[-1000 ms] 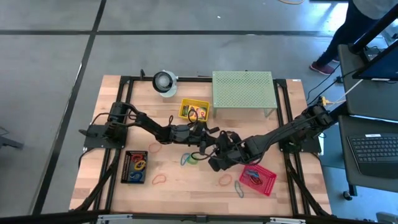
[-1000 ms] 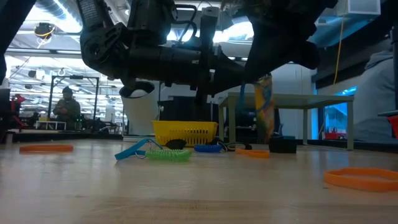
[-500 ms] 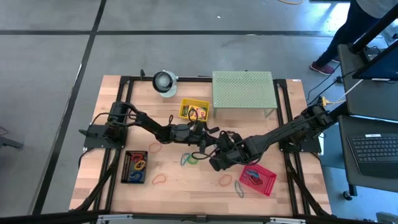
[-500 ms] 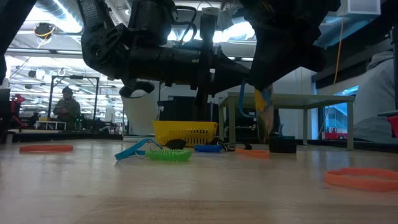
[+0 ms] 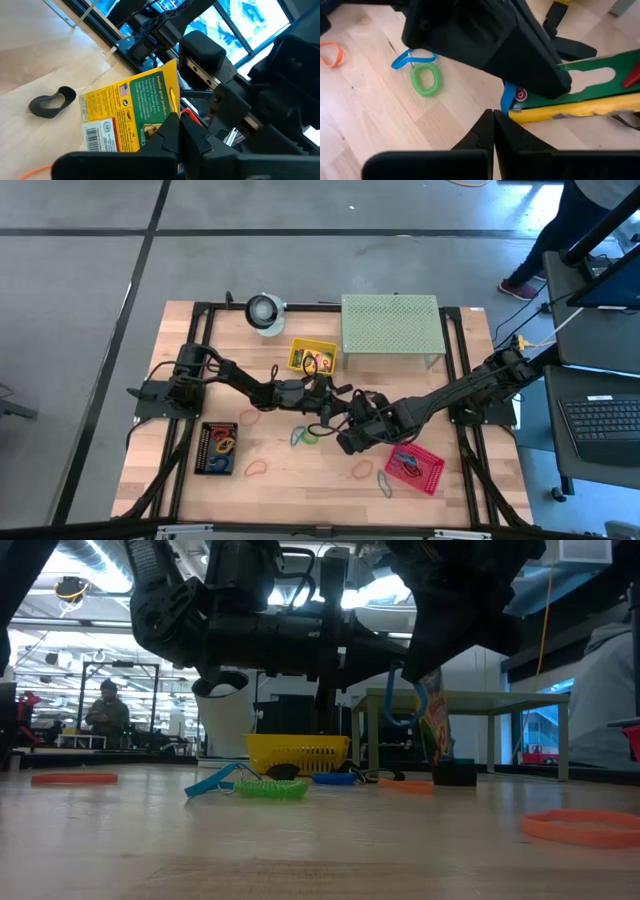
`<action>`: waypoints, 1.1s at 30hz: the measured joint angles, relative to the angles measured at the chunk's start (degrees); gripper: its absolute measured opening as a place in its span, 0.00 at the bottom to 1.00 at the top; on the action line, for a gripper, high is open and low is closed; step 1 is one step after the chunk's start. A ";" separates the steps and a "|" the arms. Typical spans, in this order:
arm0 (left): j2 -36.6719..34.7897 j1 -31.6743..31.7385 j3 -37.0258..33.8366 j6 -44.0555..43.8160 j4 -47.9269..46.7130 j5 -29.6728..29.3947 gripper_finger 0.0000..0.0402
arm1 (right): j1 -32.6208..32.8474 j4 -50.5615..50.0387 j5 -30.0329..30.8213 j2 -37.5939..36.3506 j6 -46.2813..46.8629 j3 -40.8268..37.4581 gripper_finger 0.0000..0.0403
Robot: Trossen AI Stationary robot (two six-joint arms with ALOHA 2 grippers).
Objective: Pick & Place Office Desk Supplies
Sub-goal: Put the crayon box into the yellow bin
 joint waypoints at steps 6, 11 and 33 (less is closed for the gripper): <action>0.00 0.00 0.00 -0.77 -1.26 0.03 0.00 | 0.00 4.91 -3.31 0.00 -2.91 0.00 0.00; 0.00 0.22 0.00 -2.19 -3.80 0.37 0.00 | 0.00 10.55 -11.82 2.53 -4.86 -0.02 0.00; -0.13 1.85 0.07 -10.73 -21.07 2.97 0.00 | -0.09 5.72 -3.92 -1.89 1.12 -0.02 0.00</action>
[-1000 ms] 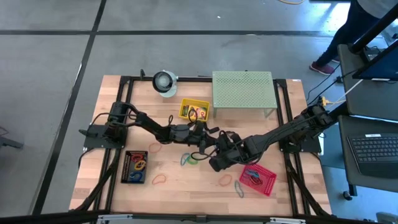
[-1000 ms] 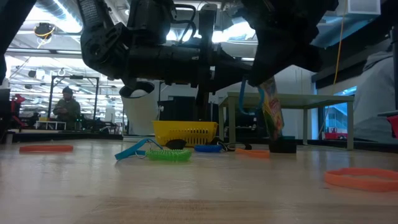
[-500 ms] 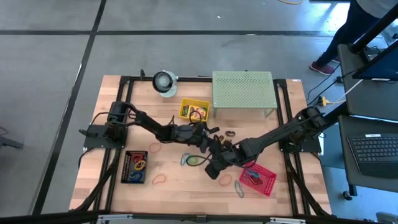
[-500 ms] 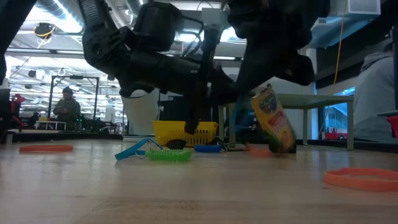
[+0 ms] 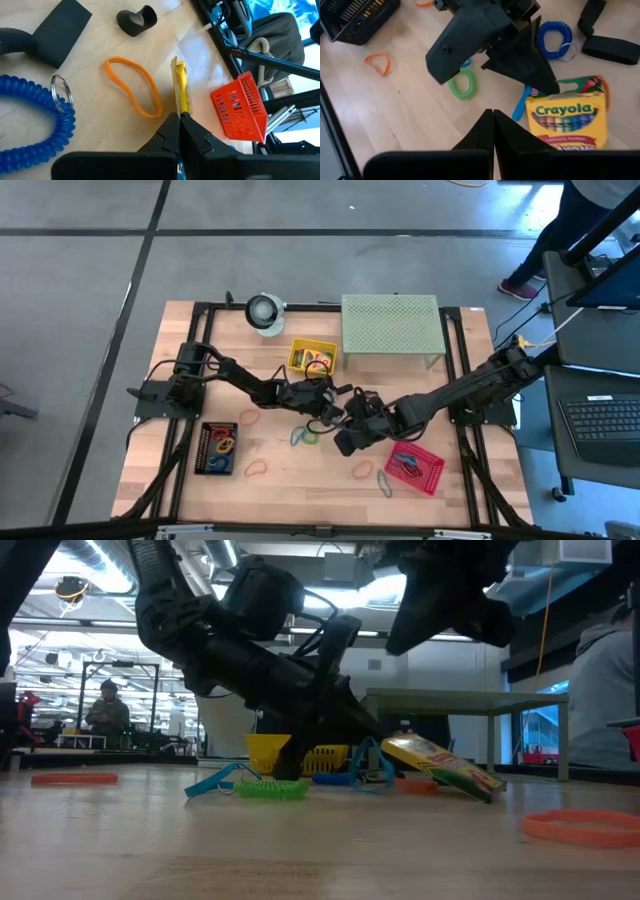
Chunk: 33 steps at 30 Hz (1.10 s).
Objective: Pick & Place Office Desk Supplies
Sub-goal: Put the crayon box into the yellow bin
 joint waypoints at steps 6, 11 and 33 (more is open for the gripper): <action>0.00 0.60 0.00 0.45 0.04 2.07 0.01 | 0.66 -0.32 1.45 -1.20 -0.28 0.00 0.00; 0.02 2.60 0.00 1.39 -0.30 5.87 0.14 | 1.19 -0.29 1.94 -1.62 -0.12 0.00 0.01; 0.00 8.95 3.43 7.45 -11.52 12.02 0.22 | 1.25 -2.85 6.43 -6.42 -1.84 0.00 0.01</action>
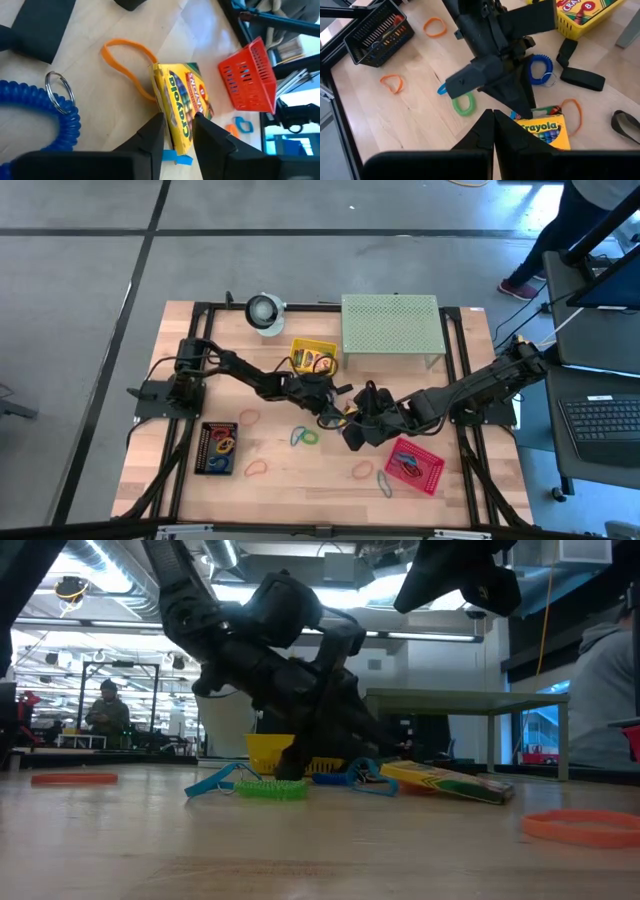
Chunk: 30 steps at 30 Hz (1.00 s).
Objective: Pick & Place Office Desk Supplies
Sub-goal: Put the crayon box into the yellow bin
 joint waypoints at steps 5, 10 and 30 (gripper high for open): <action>0.04 0.50 1.09 1.25 -2.73 -0.02 0.15 | 0.00 0.03 -0.25 0.00 0.07 0.00 0.01; 0.09 1.11 1.09 2.50 -2.81 0.34 0.07 | 0.04 0.03 -0.52 0.00 0.27 0.00 0.01; 0.26 0.74 5.71 3.48 3.76 7.57 0.00 | 1.41 -0.30 -0.25 0.04 1.70 0.00 0.01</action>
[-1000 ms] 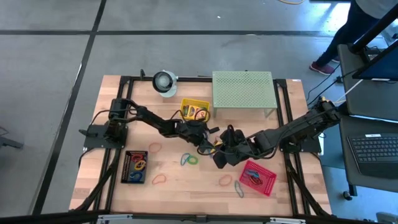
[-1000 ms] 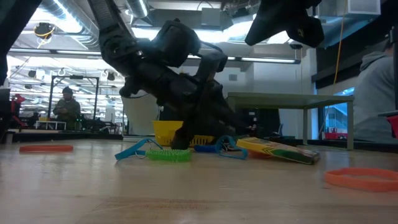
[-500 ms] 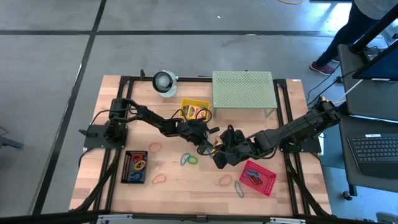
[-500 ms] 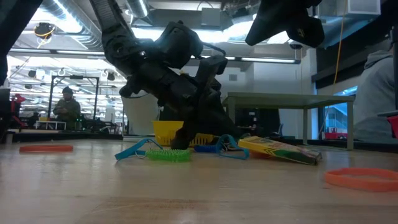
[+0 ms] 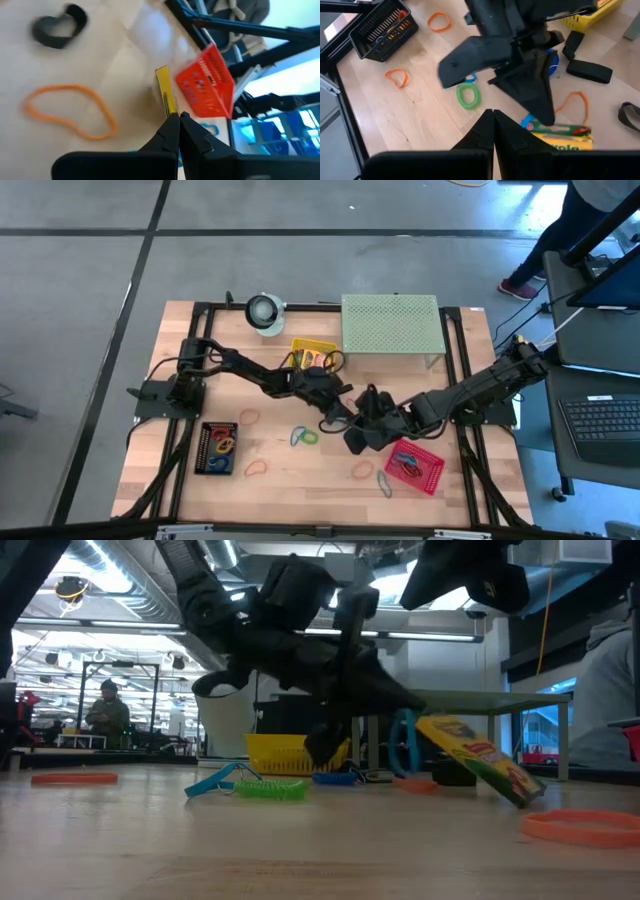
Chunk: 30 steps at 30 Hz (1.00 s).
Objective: Pick & Place Office Desk Supplies
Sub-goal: Put the crayon box into the yellow bin
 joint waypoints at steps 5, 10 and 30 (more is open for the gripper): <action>-0.04 -0.02 1.25 0.76 -2.07 1.73 0.00 | 0.74 -5.14 3.77 -0.54 6.04 0.00 0.01; 0.09 -0.44 1.05 0.76 -4.95 -0.52 0.00 | 0.71 -8.50 -0.31 -0.93 9.55 0.02 0.01; -0.11 0.24 1.17 -2.28 -2.35 -0.09 0.00 | -4.42 -6.32 -10.29 7.78 2.87 0.02 0.00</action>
